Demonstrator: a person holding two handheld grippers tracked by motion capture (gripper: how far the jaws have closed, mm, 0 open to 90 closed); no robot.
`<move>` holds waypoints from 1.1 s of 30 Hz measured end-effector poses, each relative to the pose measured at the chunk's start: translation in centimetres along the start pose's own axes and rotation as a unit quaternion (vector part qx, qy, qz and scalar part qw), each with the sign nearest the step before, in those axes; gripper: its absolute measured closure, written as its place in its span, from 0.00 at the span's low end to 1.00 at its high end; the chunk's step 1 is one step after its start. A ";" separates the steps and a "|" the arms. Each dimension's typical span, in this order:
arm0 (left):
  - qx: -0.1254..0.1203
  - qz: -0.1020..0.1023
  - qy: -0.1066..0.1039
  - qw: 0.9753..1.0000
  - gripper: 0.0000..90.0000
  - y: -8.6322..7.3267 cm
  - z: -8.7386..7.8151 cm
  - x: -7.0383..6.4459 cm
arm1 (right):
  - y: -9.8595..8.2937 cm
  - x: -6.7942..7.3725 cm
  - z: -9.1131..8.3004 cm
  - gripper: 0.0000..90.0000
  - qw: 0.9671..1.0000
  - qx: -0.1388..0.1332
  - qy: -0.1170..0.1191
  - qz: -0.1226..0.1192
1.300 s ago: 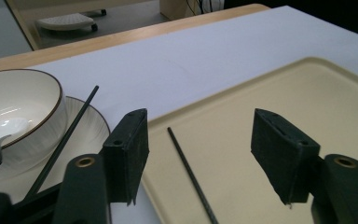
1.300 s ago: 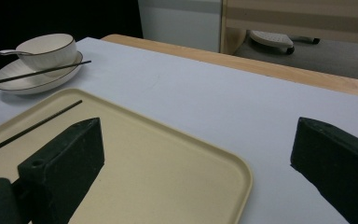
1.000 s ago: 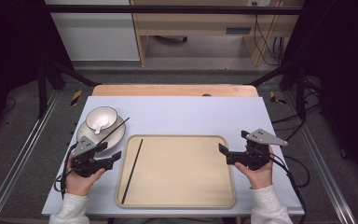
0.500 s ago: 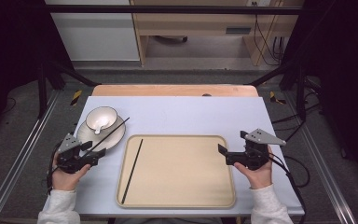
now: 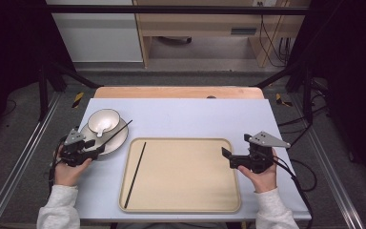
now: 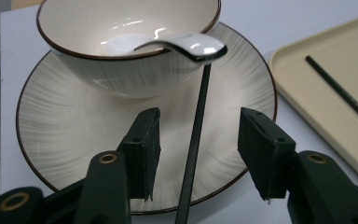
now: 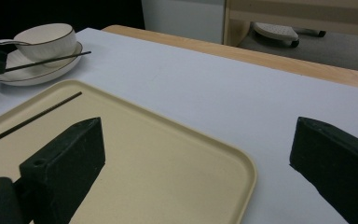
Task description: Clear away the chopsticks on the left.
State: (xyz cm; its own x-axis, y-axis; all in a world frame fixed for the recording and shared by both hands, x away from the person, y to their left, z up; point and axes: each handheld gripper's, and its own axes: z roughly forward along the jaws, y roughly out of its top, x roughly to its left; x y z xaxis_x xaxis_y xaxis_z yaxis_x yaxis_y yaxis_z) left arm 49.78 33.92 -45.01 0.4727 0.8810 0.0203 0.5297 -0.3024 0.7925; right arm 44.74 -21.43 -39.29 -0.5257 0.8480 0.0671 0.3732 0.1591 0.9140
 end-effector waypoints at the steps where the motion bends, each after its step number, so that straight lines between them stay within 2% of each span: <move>1: 0.004 -0.001 -0.001 1.000 0.56 0.0 0.2 0.0 | 0.0 0.0 0.0 0.04 1.000 0.001 -0.001 0.000; 3: 0.009 0.007 0.001 1.000 0.58 0.0 0.5 0.0 | 0.0 0.0 0.0 0.04 1.000 0.002 -0.001 0.000; 8: 0.015 0.007 0.006 1.000 0.67 -0.1 1.3 0.2 | -0.1 0.1 0.2 0.04 1.000 0.002 0.001 -0.001; 20: 0.019 0.004 0.002 1.000 0.88 0.0 1.8 -0.1 | -0.2 0.2 0.3 0.04 1.000 0.007 0.000 -0.001; 30: 0.025 0.014 -0.010 1.000 0.94 0.1 1.8 -0.6 | -0.1 0.2 0.2 0.04 1.000 0.006 -0.001 -0.002; 33: 0.030 0.019 -0.007 0.999 0.94 0.1 1.7 -0.8 | -0.2 0.2 0.3 0.04 1.000 0.006 -0.001 -0.002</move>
State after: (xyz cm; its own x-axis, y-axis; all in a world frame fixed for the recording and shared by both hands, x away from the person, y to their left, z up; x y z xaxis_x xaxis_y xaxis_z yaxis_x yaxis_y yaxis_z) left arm 50.73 32.58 -45.98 0.5028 0.8634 0.0411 0.5527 -0.3577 0.7527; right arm 44.78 -21.17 -39.52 -0.5246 0.8490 0.0630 0.3807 0.1677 0.9094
